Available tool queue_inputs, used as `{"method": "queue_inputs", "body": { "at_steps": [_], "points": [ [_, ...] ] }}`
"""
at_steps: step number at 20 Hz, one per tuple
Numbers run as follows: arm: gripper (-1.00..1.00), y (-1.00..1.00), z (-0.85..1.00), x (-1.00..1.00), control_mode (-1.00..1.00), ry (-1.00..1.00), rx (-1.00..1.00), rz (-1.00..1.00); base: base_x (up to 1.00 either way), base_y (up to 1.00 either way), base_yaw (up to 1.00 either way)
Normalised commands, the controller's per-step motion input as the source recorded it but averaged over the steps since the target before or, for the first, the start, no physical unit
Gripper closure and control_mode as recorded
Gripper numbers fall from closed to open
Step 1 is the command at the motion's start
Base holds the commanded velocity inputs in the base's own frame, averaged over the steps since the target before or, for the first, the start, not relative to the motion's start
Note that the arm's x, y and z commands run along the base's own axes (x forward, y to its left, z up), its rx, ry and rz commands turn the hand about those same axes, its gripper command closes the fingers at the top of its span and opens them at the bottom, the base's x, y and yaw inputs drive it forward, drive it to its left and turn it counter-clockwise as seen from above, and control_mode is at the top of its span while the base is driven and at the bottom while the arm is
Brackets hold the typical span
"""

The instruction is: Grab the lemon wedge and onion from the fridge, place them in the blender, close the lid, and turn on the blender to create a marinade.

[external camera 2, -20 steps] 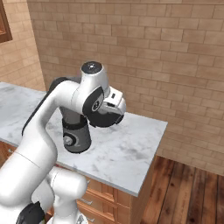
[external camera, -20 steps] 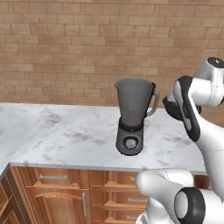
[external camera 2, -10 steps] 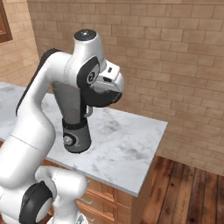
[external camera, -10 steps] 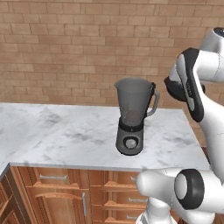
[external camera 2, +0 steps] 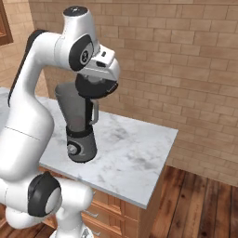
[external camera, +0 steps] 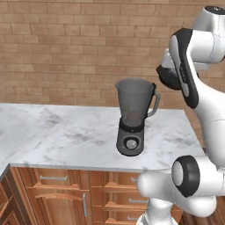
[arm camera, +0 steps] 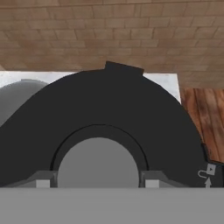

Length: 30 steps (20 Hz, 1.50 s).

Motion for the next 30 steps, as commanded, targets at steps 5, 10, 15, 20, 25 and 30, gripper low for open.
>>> {"method": "queue_inputs", "body": {
  "at_steps": [5,10,15,20,25,30],
  "points": [
    [1.00,0.56,0.00,0.30,-1.00,0.05,0.00,0.00,0.00,0.00,0.00],
    [1.00,0.56,0.00,0.38,-1.00,0.09,0.00,0.00,0.00,0.00,0.00],
    [1.00,0.55,0.00,0.35,-1.00,0.10,0.00,0.00,0.00,0.00,0.00],
    [1.00,0.48,0.00,0.35,-1.00,0.14,0.00,0.00,0.00,0.00,0.00],
    [1.00,0.30,0.00,0.25,-1.00,0.15,0.00,0.00,0.00,0.00,0.00],
    [1.00,0.02,-0.06,0.12,-1.00,0.10,0.00,0.00,0.00,0.00,0.00]
  ]
}}
